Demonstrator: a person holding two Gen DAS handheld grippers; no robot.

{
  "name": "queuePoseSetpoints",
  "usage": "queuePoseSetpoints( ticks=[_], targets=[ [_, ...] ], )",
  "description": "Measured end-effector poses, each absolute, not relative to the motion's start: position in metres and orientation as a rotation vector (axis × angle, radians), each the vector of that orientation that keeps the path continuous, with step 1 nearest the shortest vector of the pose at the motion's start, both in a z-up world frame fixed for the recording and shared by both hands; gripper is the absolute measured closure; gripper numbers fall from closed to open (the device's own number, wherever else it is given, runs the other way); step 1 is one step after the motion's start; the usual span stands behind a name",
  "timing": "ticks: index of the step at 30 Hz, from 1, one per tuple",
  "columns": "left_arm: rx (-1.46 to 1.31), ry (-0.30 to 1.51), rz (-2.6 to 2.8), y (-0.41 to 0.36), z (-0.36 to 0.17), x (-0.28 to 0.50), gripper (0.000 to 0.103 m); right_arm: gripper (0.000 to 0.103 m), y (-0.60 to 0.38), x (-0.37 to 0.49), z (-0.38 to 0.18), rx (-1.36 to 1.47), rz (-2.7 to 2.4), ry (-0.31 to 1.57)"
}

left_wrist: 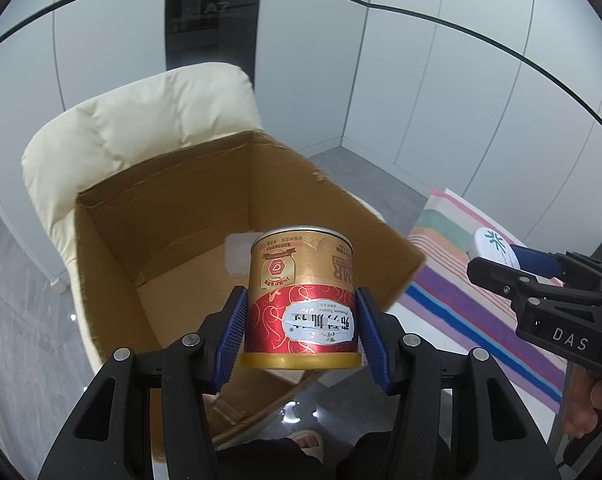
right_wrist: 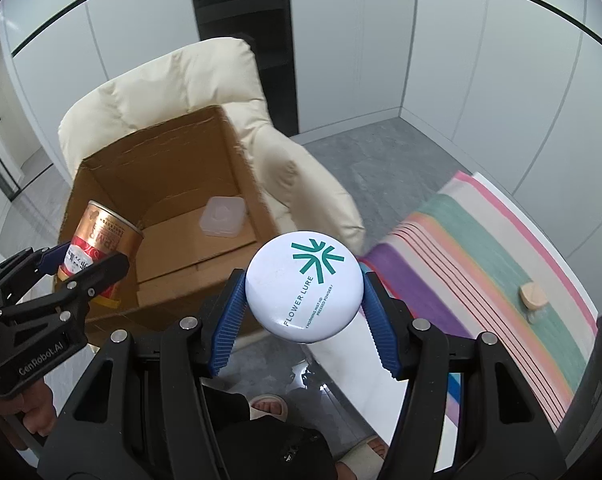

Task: Organize objects
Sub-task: 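Open the left tool dropping the can while the right tool releases the compact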

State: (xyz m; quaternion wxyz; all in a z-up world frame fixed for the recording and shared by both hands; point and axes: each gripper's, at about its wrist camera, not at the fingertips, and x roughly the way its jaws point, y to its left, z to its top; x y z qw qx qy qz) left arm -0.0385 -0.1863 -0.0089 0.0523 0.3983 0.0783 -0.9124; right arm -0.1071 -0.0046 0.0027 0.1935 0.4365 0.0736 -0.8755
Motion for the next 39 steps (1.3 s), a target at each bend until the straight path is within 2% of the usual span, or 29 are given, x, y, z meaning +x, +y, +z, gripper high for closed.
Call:
queuePoseSetpoints(
  ticks=[5, 6, 8, 10, 11, 27, 31, 39],
  targets=[
    [1.209, 0.249, -2.753, -0.208, -0.016, -0.033, 0.048, 0.043, -0.034, -0.107, 0.0, 1.208, -2.42, 0.241],
    [1.2, 0.246, -2.747, -0.209, -0.016, -0.031, 0.045, 0.043, -0.04, -0.108, 0.0, 1.207, -2.413, 0.244],
    [1.169, 0.253, -2.733, -0.218, -0.014, -0.026, 0.029, 0.043, -0.048, -0.108, 0.0, 1.2, -2.399, 0.249],
    [1.131, 0.255, -2.713, -0.227, -0.012, -0.02, 0.004, 0.043, -0.059, -0.108, 0.0, 1.193, -2.385, 0.26],
    [1.108, 0.253, -2.693, -0.232, -0.01, -0.016, 0.0, 0.043, -0.066, -0.108, -0.001, 1.192, -2.377, 0.266],
    [1.047, 0.334, -2.556, -0.302, -0.009, 0.021, 0.0, 0.042, -0.14, -0.108, -0.009, 1.205, -2.246, 0.282],
    [1.04, 0.334, -2.539, -0.307, -0.009, 0.021, 0.0, 0.021, -0.148, -0.103, -0.006, 1.164, -2.262, 0.298],
    [1.042, 0.342, -2.541, -0.302, -0.011, 0.017, 0.0, 0.008, -0.142, -0.105, -0.003, 1.144, -2.29, 0.3]
  ],
)
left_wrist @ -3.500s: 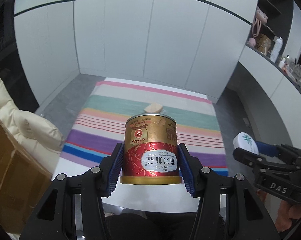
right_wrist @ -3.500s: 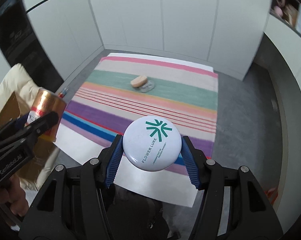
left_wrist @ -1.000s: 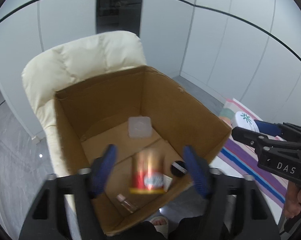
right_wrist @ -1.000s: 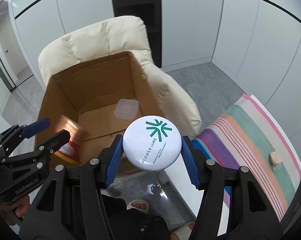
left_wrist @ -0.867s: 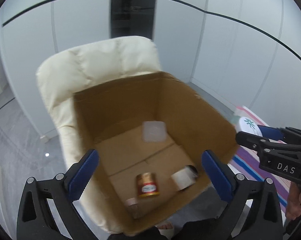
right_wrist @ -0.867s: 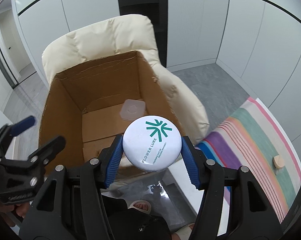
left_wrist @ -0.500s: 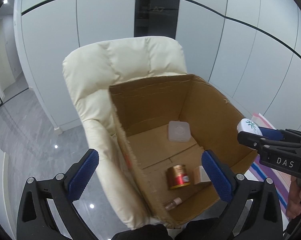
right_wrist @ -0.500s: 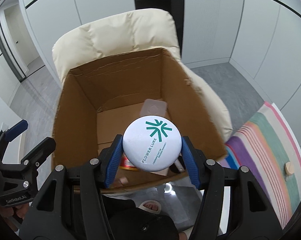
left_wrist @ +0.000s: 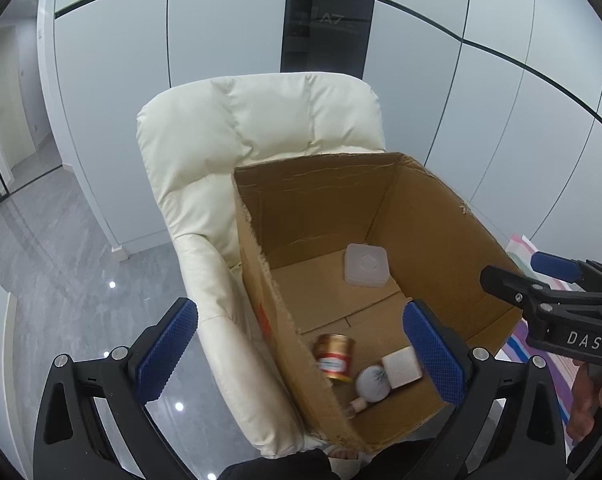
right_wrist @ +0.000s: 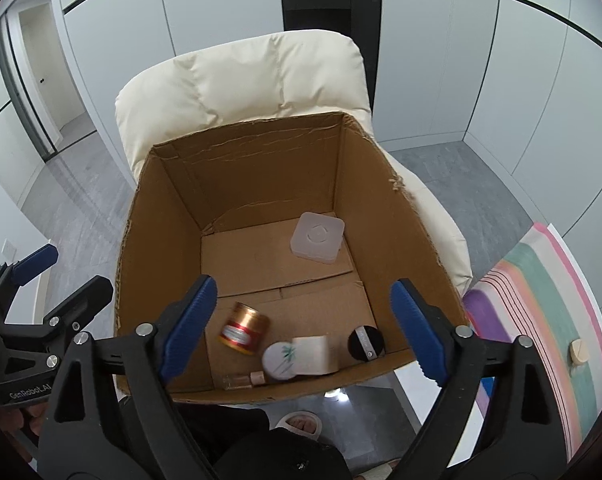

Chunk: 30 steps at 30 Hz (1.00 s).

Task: Organize objects
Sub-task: 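Open the left tool dropping the can while the right tool releases the compact, then move both tools back toward the beige sponge and clear case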

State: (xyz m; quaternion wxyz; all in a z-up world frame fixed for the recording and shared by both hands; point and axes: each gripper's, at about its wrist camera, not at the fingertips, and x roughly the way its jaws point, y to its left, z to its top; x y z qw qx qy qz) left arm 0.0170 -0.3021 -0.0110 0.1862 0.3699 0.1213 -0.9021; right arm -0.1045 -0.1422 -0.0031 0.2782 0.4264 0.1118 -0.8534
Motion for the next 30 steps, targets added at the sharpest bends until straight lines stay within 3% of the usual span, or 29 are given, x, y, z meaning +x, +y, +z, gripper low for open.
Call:
queuePoseSetpoints(
  ticks=[10, 30],
  targets=[
    [1.062, 0.319, -2.566, -0.278, -0.013, -0.002, 0.0, 0.0, -0.104, -0.114, -0.001, 1.16, -2.372, 0.26],
    [1.142, 0.223, -2.73, -0.18, -0.012, -0.049, 0.0, 0.0, 0.01, -0.123, -0.001, 1.222, -2.551, 0.15]
  ],
)
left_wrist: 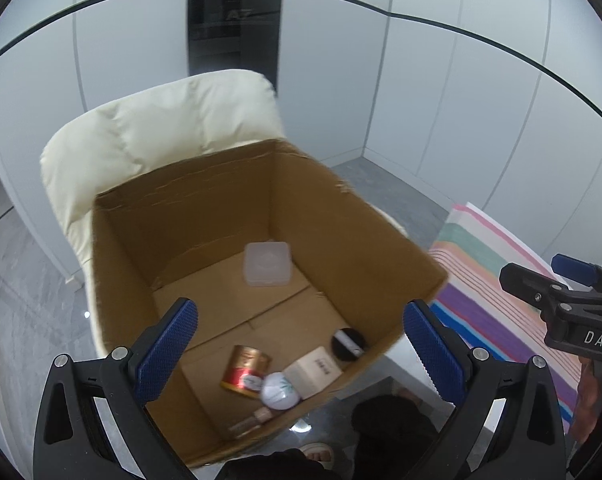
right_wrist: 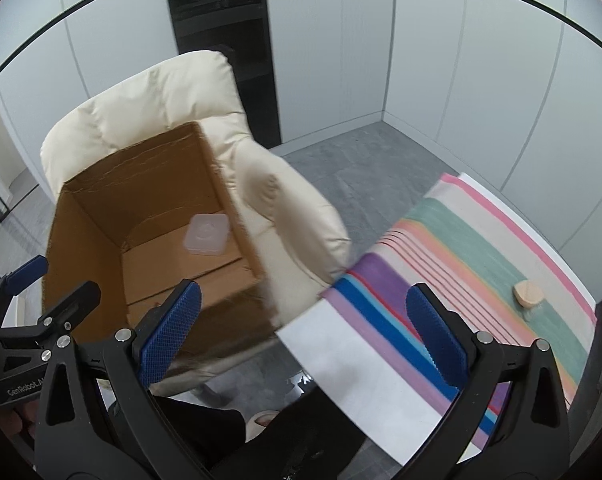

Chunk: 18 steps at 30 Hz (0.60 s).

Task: Organize objects
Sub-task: 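Move both tools back toward the beige sponge and clear case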

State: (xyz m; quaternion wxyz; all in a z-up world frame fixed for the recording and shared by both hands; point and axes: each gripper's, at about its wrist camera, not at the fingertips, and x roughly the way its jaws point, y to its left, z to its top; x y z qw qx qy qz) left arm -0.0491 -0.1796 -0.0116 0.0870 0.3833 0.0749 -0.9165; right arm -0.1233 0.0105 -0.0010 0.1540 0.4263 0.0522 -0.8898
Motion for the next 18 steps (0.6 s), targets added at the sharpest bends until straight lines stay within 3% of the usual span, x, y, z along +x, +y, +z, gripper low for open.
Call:
queuePoseSetpoints(
  ticks=[18],
  targets=[
    [1.21, 0.127, -2.885, -0.089, -0.013, -0.078, 0.0, 0.0, 0.114, -0.118, -0.003, 1.291, -2.704, 0.024]
  ],
)
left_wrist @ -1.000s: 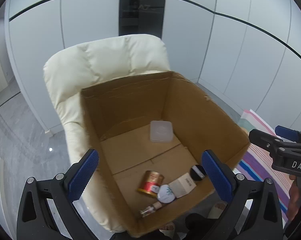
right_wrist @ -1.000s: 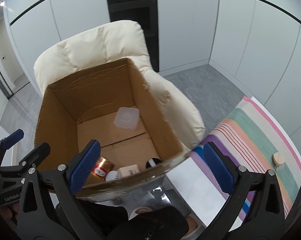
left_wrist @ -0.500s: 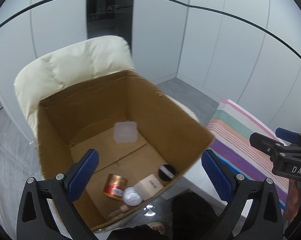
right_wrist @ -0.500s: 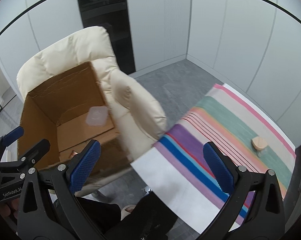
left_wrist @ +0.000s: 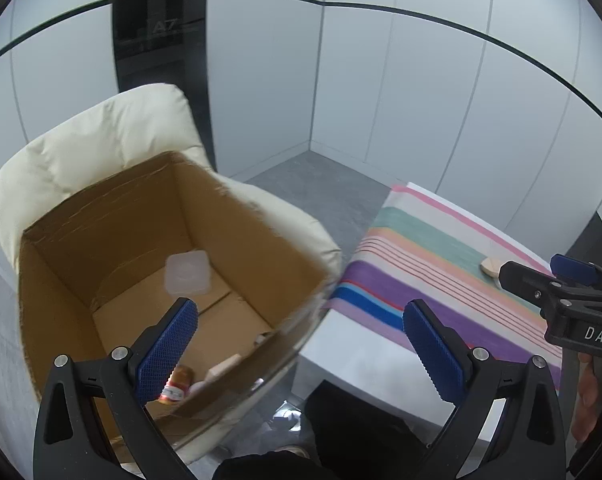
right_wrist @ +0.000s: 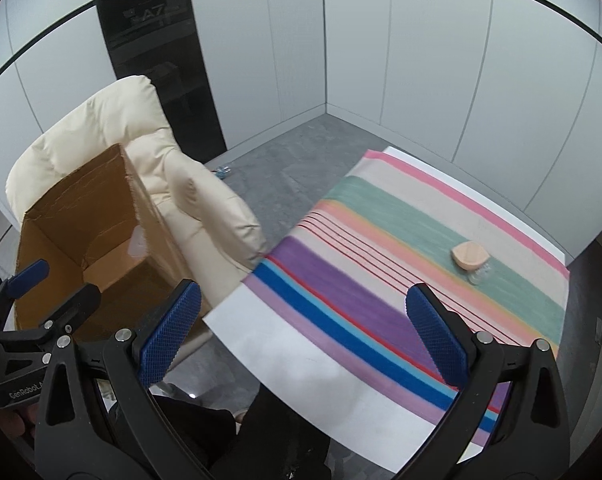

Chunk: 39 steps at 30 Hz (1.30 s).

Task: Organize objects
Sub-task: 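Move both tools back toward the beige sponge and clear case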

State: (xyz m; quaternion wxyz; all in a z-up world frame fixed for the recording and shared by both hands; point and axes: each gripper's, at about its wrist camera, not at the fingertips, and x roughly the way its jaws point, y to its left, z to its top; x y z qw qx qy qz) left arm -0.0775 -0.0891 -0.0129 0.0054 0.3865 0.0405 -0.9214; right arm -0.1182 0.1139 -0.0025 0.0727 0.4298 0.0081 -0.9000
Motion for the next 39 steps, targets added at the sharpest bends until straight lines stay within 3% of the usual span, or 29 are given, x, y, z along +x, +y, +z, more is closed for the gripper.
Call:
queuePoseSetpoints(
  ticks=[15, 39],
  targets=[
    [1.265, 0.075, -2.982, -0.022, -0.015, -0.089, 0.0, 0.0, 0.188, -0.099, -0.003, 1.343, -2.805, -0.04],
    [1.436, -0.186, -3.101, 0.101, -0.029, -0.098, 0.0, 0.0, 0.305, -0.053, -0.016, 1.488, -2.945, -0.178]
  ],
)
